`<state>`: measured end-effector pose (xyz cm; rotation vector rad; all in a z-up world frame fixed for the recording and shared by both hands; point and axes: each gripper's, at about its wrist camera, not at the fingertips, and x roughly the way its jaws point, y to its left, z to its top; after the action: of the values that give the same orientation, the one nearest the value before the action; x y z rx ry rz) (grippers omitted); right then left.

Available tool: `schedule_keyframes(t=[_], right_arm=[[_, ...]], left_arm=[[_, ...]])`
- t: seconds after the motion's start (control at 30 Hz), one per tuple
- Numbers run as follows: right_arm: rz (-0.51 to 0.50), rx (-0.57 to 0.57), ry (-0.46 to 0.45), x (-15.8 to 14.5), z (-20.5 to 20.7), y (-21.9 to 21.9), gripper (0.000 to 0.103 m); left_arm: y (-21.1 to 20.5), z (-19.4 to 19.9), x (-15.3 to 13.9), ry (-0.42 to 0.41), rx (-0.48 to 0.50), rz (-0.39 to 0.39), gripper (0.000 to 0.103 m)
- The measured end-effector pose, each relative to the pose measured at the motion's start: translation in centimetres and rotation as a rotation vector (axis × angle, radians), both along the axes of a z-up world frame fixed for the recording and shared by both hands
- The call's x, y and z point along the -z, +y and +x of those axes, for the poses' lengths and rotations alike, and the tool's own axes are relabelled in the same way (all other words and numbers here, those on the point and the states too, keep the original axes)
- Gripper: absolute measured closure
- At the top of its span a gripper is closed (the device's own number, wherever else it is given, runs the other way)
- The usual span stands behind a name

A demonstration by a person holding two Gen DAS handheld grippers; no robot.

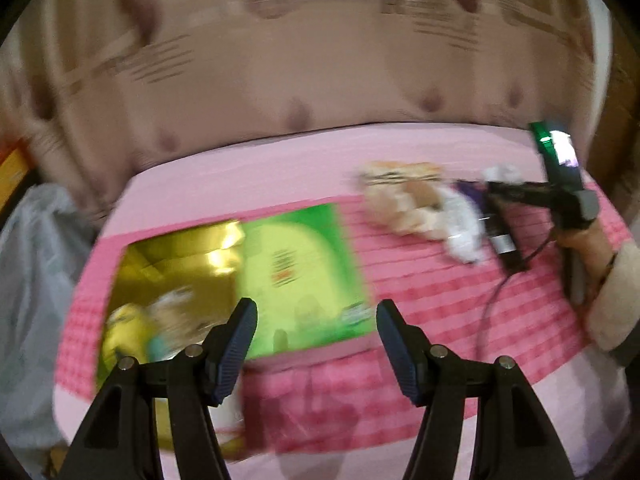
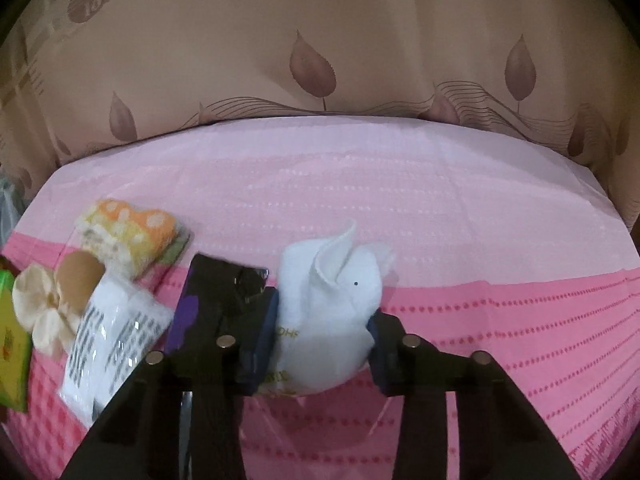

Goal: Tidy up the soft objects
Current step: 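Reach the right gripper to the white rabbit towel and grasp it, then grasp the white wet-wipe pack with the left gripper while the right gripper holds the rabbit towel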

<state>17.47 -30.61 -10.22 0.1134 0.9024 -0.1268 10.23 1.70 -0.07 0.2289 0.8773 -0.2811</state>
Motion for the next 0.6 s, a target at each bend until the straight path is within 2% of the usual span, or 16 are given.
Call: schedule_keyframes(t=[0.27,0.5,0.6], right_arm=[[0.043,0.028,-0.001,0.1,-5.5,-1.7,0.069],[0.011,0.033,0.01,-0.2,-10.2,-3.1,0.068],[0.047,0.039,0.002,-0.4,-10.8,-3.9,0.068]], left_arm=[[-8.5,2.7,1.5,0.082,0.141,-0.078,0.039],[-13.3,5.1,3.4,0.138,0.182,-0.063,0.039],[-14.6,6.5,4.4,0.178,0.176,-0.062,0.039]])
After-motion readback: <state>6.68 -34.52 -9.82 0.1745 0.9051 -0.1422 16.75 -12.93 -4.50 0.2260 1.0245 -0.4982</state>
